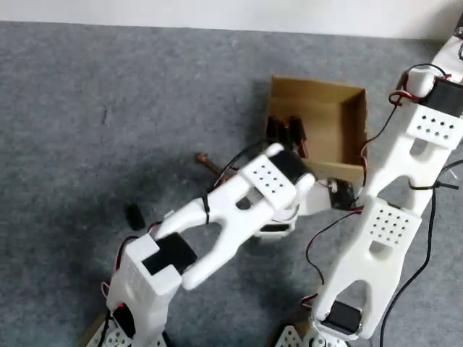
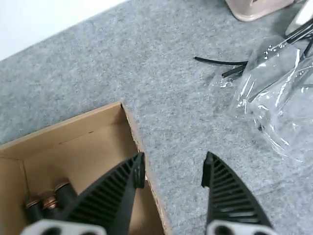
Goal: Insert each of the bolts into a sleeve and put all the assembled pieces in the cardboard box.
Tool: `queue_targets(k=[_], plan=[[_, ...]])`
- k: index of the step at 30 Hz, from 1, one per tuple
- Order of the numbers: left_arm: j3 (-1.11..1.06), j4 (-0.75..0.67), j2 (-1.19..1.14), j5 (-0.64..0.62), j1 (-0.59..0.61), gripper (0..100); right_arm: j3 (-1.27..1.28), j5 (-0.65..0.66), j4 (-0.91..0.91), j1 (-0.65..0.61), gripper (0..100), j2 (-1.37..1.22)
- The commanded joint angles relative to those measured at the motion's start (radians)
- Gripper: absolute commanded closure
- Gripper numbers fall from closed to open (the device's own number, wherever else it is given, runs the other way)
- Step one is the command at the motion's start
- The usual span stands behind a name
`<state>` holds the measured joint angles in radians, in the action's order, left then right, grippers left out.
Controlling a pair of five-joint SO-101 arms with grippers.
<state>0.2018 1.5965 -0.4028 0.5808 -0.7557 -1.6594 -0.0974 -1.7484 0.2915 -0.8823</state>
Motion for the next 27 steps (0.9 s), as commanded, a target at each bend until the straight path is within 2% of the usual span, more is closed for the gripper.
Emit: queue_targets(k=[1, 5, 8, 12, 15, 19, 23, 27], plan=[[0.013, -0.012, 0.077, 0.003, -0.013, 83, -0.097, 0.011, -0.015, 0.012, 82.1, 0.013], [0.094, -0.006, 0.088, -0.021, 0.050, 84, -0.097, 0.009, -0.015, 0.004, 82.1, 0.013], [0.225, 0.044, 0.136, -0.087, 0.157, 84, -0.097, 0.012, -0.015, 0.004, 82.1, 0.013], [0.440, 0.141, 0.228, -0.160, 0.351, 84, -0.097, 0.014, -0.013, 0.002, 82.1, 0.013], [0.495, 0.158, 0.312, -0.216, 0.512, 84, -0.097, 0.018, -0.013, -0.021, 82.1, 0.013], [0.493, 0.157, 0.410, -0.290, 0.730, 84, -0.096, 0.157, -0.016, -0.099, 82.1, 0.018], [0.496, 0.155, 0.449, -0.486, 0.969, 83, -0.064, 0.278, -0.016, -0.193, 82.1, 0.018], [0.481, 0.121, 0.423, -0.741, 1.155, 83, -0.015, 0.282, -0.018, -0.268, 82.1, 0.022]])
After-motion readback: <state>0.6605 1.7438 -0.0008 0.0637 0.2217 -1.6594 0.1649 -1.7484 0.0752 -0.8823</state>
